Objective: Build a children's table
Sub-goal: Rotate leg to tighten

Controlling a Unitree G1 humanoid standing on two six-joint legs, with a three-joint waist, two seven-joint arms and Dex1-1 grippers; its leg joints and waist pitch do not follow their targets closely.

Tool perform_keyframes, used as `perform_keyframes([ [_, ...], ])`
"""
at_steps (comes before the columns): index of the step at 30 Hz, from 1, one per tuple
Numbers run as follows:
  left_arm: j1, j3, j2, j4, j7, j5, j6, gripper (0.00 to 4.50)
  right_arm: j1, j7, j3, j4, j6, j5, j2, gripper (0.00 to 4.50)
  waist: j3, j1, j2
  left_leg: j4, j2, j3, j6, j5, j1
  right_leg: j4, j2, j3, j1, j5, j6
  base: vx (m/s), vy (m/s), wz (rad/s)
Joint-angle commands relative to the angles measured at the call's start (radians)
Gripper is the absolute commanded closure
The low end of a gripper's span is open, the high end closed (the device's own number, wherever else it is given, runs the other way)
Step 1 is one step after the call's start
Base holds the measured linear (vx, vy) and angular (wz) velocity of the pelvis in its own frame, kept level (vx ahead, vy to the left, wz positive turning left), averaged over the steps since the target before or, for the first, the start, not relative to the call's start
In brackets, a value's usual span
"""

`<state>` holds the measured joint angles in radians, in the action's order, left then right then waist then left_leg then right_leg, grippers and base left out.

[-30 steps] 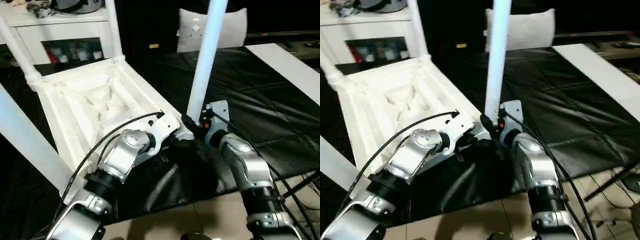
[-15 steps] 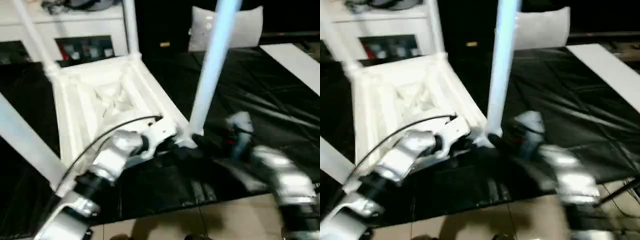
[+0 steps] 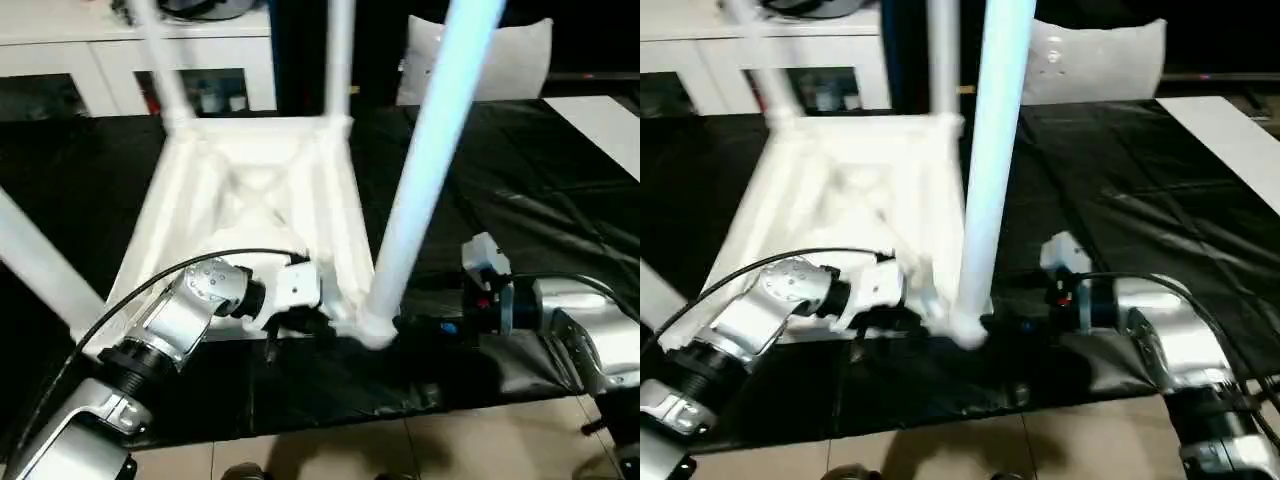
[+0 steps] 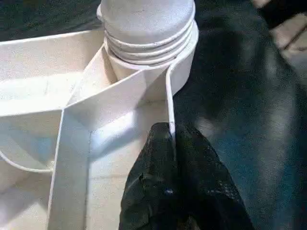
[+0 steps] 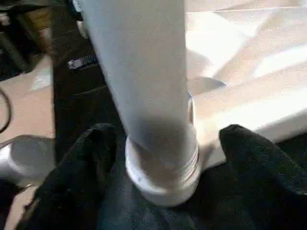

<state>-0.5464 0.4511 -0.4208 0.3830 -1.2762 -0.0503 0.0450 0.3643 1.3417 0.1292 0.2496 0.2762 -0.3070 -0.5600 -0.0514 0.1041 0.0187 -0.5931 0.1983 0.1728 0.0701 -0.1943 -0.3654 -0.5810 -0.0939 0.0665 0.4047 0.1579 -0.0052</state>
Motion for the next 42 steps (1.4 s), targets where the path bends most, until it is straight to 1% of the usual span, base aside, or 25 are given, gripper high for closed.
perform_keyframes([
  [1,-0.004,0.068,0.002,-0.029,-0.069,-0.017,-0.037,4.50,0.021,0.034,0.017,0.013,-0.007,0.004,0.001,1.09,0.070,-0.006,-0.005,0.069,0.035,0.004,-0.066,-0.170,0.014,0.043,-0.045,-0.035,-0.051,0.178,-0.262,0.000,0.000,0.00],
  [5,-0.008,0.073,-0.003,-0.020,-0.087,-0.020,-0.057,4.50,0.040,0.064,0.041,0.043,-0.018,0.006,0.018,1.43,0.069,-0.005,-0.007,0.070,0.033,0.004,-0.055,-0.182,0.012,0.044,-0.045,-0.036,-0.051,0.192,-0.256,0.000,0.000,0.00],
  [6,-0.008,0.075,-0.005,-0.020,-0.090,-0.021,-0.059,4.50,0.043,0.069,0.046,0.047,-0.018,0.003,0.022,1.64,0.069,-0.004,-0.007,0.069,0.033,0.004,-0.054,-0.184,0.013,0.044,-0.046,-0.036,-0.050,0.196,-0.255,0.000,0.000,0.00],
  [8,-0.009,0.077,-0.008,-0.020,-0.095,-0.020,-0.061,4.50,0.049,0.080,0.054,0.053,-0.020,0.000,0.026,1.72,0.069,-0.004,-0.007,0.070,0.033,0.003,-0.048,-0.186,0.012,0.045,-0.045,-0.036,-0.051,0.209,-0.248,0.000,0.000,0.00],
  [9,-0.008,0.078,-0.010,-0.021,-0.096,-0.020,-0.064,4.50,0.050,0.087,0.059,0.055,-0.021,-0.001,0.028,1.87,0.070,-0.005,-0.016,0.070,0.033,0.004,-0.049,-0.182,0.011,0.045,-0.045,-0.036,-0.052,0.207,-0.246,0.000,0.000,0.00],
  [10,-0.006,0.079,-0.012,-0.021,-0.097,-0.020,-0.066,4.50,0.050,0.091,0.061,0.056,-0.020,-0.002,0.029,1.98,0.070,-0.004,-0.011,0.070,0.033,0.003,-0.049,-0.178,0.012,0.043,-0.045,-0.036,-0.051,0.208,-0.246,0.000,0.000,0.00],
  [12,-0.006,0.078,-0.012,-0.018,-0.099,-0.022,-0.071,4.50,0.052,0.096,0.064,0.061,-0.024,-0.001,0.031,2.09,0.070,-0.004,-0.011,0.069,0.033,0.004,-0.050,-0.176,0.013,0.044,-0.045,-0.036,-0.050,0.208,-0.245,0.000,0.000,0.00],
  [16,0.000,0.075,-0.009,-0.022,-0.098,-0.018,-0.065,4.50,0.053,0.102,0.071,0.067,-0.030,0.002,0.039,2.46,0.070,-0.004,-0.013,0.068,0.032,0.004,-0.052,-0.165,0.011,0.042,-0.044,-0.036,-0.050,0.203,-0.246,0.000,0.000,0.00],
  [21,0.002,0.072,-0.007,-0.017,-0.087,-0.021,-0.062,4.50,0.040,0.103,0.075,0.053,-0.023,-0.002,0.044,2.53,0.069,-0.004,-0.015,0.068,0.032,0.004,-0.048,-0.174,0.011,0.044,-0.045,-0.037,-0.050,0.229,-0.236,0.000,0.000,0.00],
  [24,0.003,0.056,0.007,-0.026,-0.055,-0.013,-0.009,4.50,-0.002,0.014,0.056,-0.016,0.053,-0.027,0.074,2.54,0.066,-0.003,-0.019,0.069,0.032,0.005,-0.043,-0.175,0.012,0.044,-0.044,-0.039,-0.049,0.246,-0.225,0.000,0.000,0.00],
  [25,0.003,0.046,0.017,-0.036,-0.034,-0.010,0.021,4.50,-0.017,-0.053,0.050,-0.044,0.093,-0.021,0.095,2.54,0.063,-0.004,-0.013,0.072,0.031,0.004,-0.035,-0.187,0.010,0.049,-0.044,-0.039,-0.049,0.268,-0.215,0.000,0.000,0.00],
  [26,0.003,0.046,0.018,-0.036,-0.033,-0.009,0.023,4.50,-0.017,-0.057,0.049,-0.045,0.095,-0.021,0.096,2.54,0.062,-0.005,-0.015,0.074,0.031,0.004,-0.030,-0.198,0.011,0.050,-0.044,-0.039,-0.049,0.286,-0.209,0.000,0.000,0.00],
  [28,-0.007,0.017,0.056,-0.033,0.054,-0.017,0.091,4.50,-0.026,-0.221,0.033,-0.068,0.143,0.015,0.161,2.54,0.055,-0.015,-0.013,0.080,0.027,0.002,-0.005,-0.260,0.015,0.062,-0.043,-0.037,-0.044,0.392,-0.177,0.000,0.000,0.00],
  [29,-0.008,0.014,0.061,-0.032,0.065,-0.018,0.098,4.50,-0.026,-0.242,0.030,-0.070,0.154,0.018,0.169,2.54,0.052,-0.027,-0.009,0.081,0.023,-0.003,0.013,-0.309,0.018,0.072,-0.045,-0.033,-0.043,0.482,-0.150,0.000,0.000,0.00],
  [30,-0.012,0.004,0.079,-0.030,0.107,-0.026,0.129,4.50,-0.021,-0.302,0.019,-0.066,0.181,0.028,0.195,2.54,0.050,-0.033,-0.009,0.079,0.019,-0.005,0.021,-0.343,0.024,0.083,-0.044,-0.030,-0.038,0.562,-0.117,-0.051,-0.007,-0.03],
  [31,-0.017,-0.003,0.101,-0.028,0.155,-0.039,0.167,4.50,-0.015,-0.379,0.008,-0.056,0.200,0.049,0.229,2.54,0.047,-0.044,-0.011,0.079,0.017,-0.009,0.028,-0.360,0.025,0.091,-0.044,-0.026,-0.034,0.621,-0.089,-0.058,-0.001,-0.04],
  [32,-0.024,-0.014,0.133,-0.026,0.215,-0.052,0.222,4.50,-0.006,-0.467,-0.010,-0.042,0.226,0.064,0.271,2.54,0.047,-0.048,-0.001,0.078,0.014,-0.012,0.032,-0.372,0.026,0.095,-0.045,-0.021,-0.033,0.645,-0.078,-0.058,-0.001,-0.04],
  [34,-0.035,-0.030,0.179,-0.023,0.287,-0.059,0.288,4.50,0.020,-0.612,-0.037,0.004,0.249,0.099,0.338,2.54,0.046,-0.081,-0.006,0.075,0.008,-0.021,0.041,-0.408,0.020,0.109,-0.042,-0.002,-0.033,0.703,-0.040,-0.060,0.015,-0.10],
  [35,-0.042,-0.036,0.196,-0.017,0.319,-0.067,0.305,4.50,0.027,-0.651,-0.043,0.015,0.251,0.114,0.354,2.54,0.047,-0.089,-0.003,0.075,0.007,-0.024,0.041,-0.421,0.017,0.110,-0.043,0.004,-0.036,0.712,-0.031,-0.060,0.021,-0.13],
  [36,-0.051,-0.043,0.214,-0.007,0.356,-0.078,0.316,4.50,0.033,-0.679,-0.044,0.026,0.248,0.126,0.367,2.54,0.046,-0.108,-0.001,0.079,0.008,-0.032,0.036,-0.448,0.009,0.118,-0.042,0.017,-0.045,0.709,-0.016,-0.052,0.035,-0.20],
  [37,-0.067,-0.054,0.245,0.017,0.417,-0.092,0.330,4.50,0.050,-0.735,-0.048,0.053,0.231,0.143,0.395,2.54,0.048,-0.119,0.010,0.079,0.011,-0.036,0.027,-0.484,0.017,0.127,-0.042,0.029,-0.046,0.685,-0.017,0.000,0.000,0.00],
  [38,-0.067,-0.054,0.245,0.017,0.417,-0.092,0.330,4.50,0.050,-0.735,-0.048,0.053,0.231,0.143,0.395,2.54,0.048,-0.119,0.010,0.079,0.011,-0.036,0.027,-0.484,0.017,0.127,-0.042,0.029,-0.046,0.685,-0.017,0.000,0.000,0.00],
  [39,-0.075,-0.069,0.270,0.025,0.458,-0.093,0.348,4.50,0.067,-0.801,-0.060,0.076,0.235,0.152,0.421,2.54,0.049,-0.135,0.020,0.086,0.018,-0.045,0.014,-0.529,0.019,0.132,-0.044,0.042,-0.054,0.612,-0.039,0.000,0.000,0.00],
  [40,-0.081,-0.084,0.293,0.027,0.491,-0.091,0.368,4.50,0.080,-0.840,-0.068,0.092,0.237,0.153,0.441,2.54,0.043,-0.147,0.022,0.091,0.023,-0.047,0.012,-0.569,0.022,0.133,-0.043,0.051,-0.055,0.574,-0.056,0.000,0.000,0.00],
  [42,-0.083,-0.089,0.301,0.027,0.501,-0.091,0.372,4.50,0.085,-0.856,-0.083,0.099,0.231,0.139,0.459,2.54,0.041,-0.154,0.023,0.094,0.027,-0.051,0.011,-0.614,0.030,0.136,-0.042,0.061,-0.058,0.552,-0.059,0.000,0.000,0.00],
])
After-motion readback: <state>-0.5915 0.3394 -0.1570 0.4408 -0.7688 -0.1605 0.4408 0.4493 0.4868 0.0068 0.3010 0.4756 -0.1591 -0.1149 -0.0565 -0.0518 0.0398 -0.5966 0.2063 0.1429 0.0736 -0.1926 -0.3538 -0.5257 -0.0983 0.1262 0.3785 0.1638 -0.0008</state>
